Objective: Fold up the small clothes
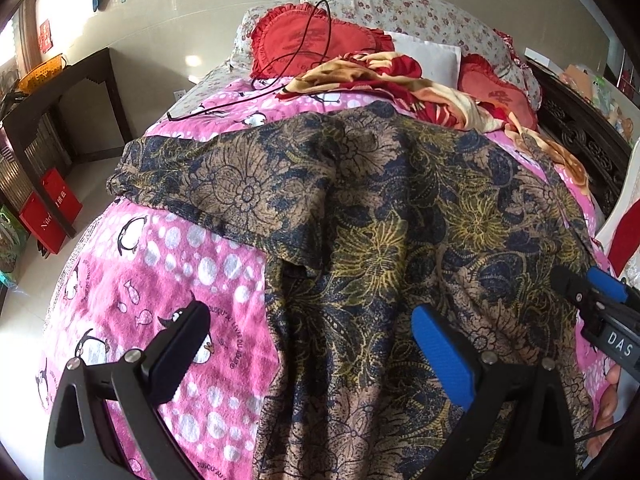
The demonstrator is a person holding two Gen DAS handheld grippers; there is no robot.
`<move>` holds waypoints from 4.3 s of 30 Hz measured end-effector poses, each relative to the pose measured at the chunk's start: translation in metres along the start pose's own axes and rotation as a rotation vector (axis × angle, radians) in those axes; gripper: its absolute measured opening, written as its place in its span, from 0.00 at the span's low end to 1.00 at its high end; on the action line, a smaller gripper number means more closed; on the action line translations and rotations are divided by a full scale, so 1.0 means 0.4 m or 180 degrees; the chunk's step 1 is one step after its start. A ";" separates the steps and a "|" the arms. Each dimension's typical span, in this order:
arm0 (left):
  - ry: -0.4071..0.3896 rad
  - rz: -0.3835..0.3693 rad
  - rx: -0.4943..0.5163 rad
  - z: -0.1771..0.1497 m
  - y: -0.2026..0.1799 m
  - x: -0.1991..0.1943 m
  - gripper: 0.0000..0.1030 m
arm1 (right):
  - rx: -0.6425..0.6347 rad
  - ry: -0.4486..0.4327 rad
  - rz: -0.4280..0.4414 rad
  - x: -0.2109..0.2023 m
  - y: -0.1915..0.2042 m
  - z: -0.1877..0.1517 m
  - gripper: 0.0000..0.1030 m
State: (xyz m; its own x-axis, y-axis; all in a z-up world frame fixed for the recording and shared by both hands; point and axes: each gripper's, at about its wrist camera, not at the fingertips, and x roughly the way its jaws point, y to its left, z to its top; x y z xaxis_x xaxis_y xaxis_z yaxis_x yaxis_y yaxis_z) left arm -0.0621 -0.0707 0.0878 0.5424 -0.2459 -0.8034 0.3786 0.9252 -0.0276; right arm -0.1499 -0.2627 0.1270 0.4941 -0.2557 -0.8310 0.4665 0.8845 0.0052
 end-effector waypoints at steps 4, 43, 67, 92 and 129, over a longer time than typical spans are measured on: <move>0.0005 0.0000 -0.0002 0.000 -0.002 0.002 1.00 | 0.0018 0.0007 0.0024 0.002 0.000 -0.001 0.77; 0.0047 0.0022 0.0051 0.004 -0.038 0.023 1.00 | 0.0030 0.0091 0.0013 0.033 -0.003 -0.011 0.77; 0.0127 0.0050 -0.0019 0.013 -0.001 0.058 1.00 | -0.0029 0.0156 0.0086 0.065 0.033 -0.006 0.77; 0.0088 0.0409 -0.1503 0.216 0.572 0.237 0.87 | -0.0203 0.0214 0.0351 0.103 0.124 0.023 0.77; -0.0171 -0.1645 0.0320 0.201 -0.252 0.052 0.08 | 0.0456 0.0157 0.0105 0.084 -0.098 0.027 0.77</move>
State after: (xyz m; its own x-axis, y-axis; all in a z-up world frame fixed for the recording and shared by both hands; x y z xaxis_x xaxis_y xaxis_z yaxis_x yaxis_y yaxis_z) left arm -0.0285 -0.1922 0.1217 0.3026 -0.6795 -0.6684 0.6755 0.6476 -0.3526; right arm -0.1436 -0.3101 0.1048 0.4760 -0.2048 -0.8553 0.5521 0.8265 0.1094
